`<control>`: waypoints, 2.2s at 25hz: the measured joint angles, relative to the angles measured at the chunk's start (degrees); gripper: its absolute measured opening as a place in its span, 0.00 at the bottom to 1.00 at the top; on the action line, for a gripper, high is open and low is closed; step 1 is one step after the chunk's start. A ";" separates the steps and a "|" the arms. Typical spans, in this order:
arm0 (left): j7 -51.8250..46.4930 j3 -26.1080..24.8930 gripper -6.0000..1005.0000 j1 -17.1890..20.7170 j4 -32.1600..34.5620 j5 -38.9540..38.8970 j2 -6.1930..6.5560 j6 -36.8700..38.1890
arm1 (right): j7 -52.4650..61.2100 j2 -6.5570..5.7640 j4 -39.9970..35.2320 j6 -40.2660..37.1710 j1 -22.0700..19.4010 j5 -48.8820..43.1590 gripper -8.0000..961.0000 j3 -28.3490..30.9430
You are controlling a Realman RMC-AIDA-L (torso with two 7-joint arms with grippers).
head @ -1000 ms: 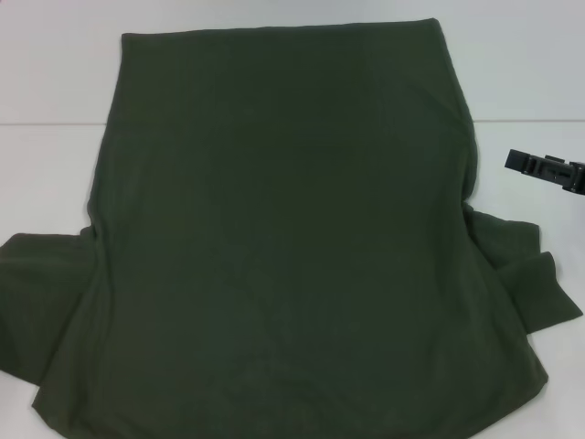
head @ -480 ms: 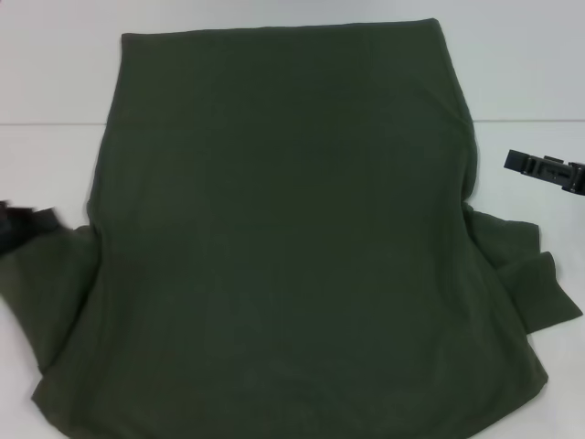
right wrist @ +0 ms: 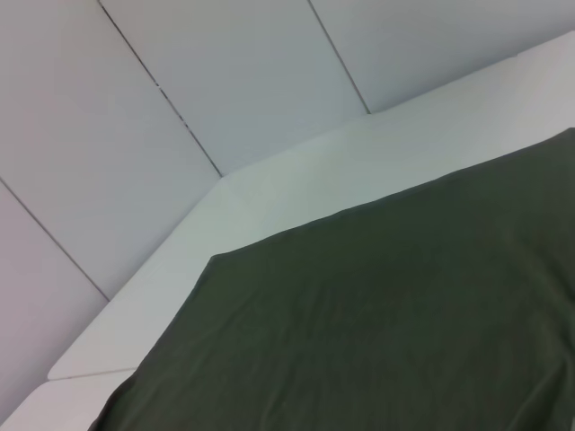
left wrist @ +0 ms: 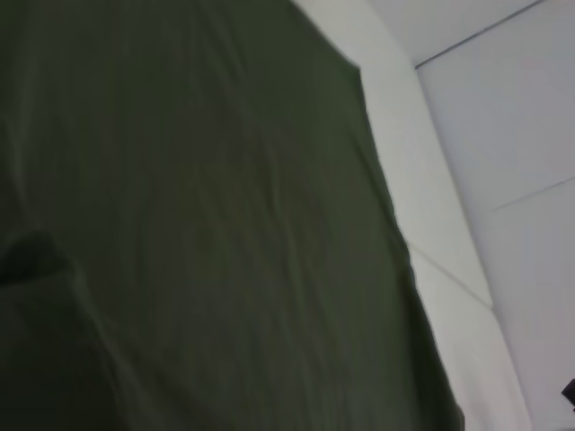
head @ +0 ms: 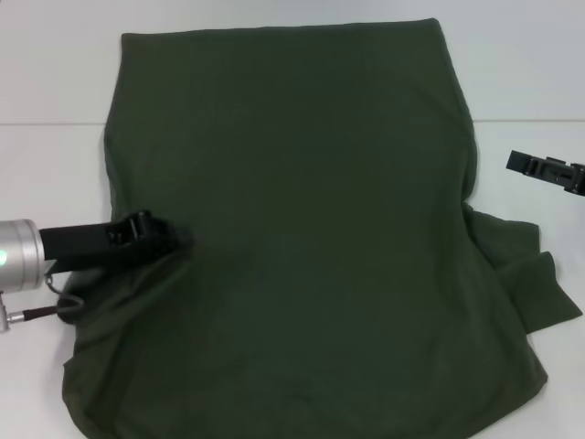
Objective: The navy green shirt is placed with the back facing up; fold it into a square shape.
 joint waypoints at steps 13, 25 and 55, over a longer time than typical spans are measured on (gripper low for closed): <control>3.04 -0.90 0.26 3.36 4.01 0.16 3.28 9.07 | 0.04 0.00 0.00 0.14 -0.19 0.00 0.99 0.01; 1.08 -4.87 0.75 12.08 4.25 0.16 3.77 -3.32 | -0.10 0.00 0.00 0.26 -0.03 0.05 0.99 0.09; -0.32 -2.88 0.65 11.59 2.81 3.21 3.44 -2.97 | 0.06 0.00 0.00 0.03 0.00 0.62 0.99 0.09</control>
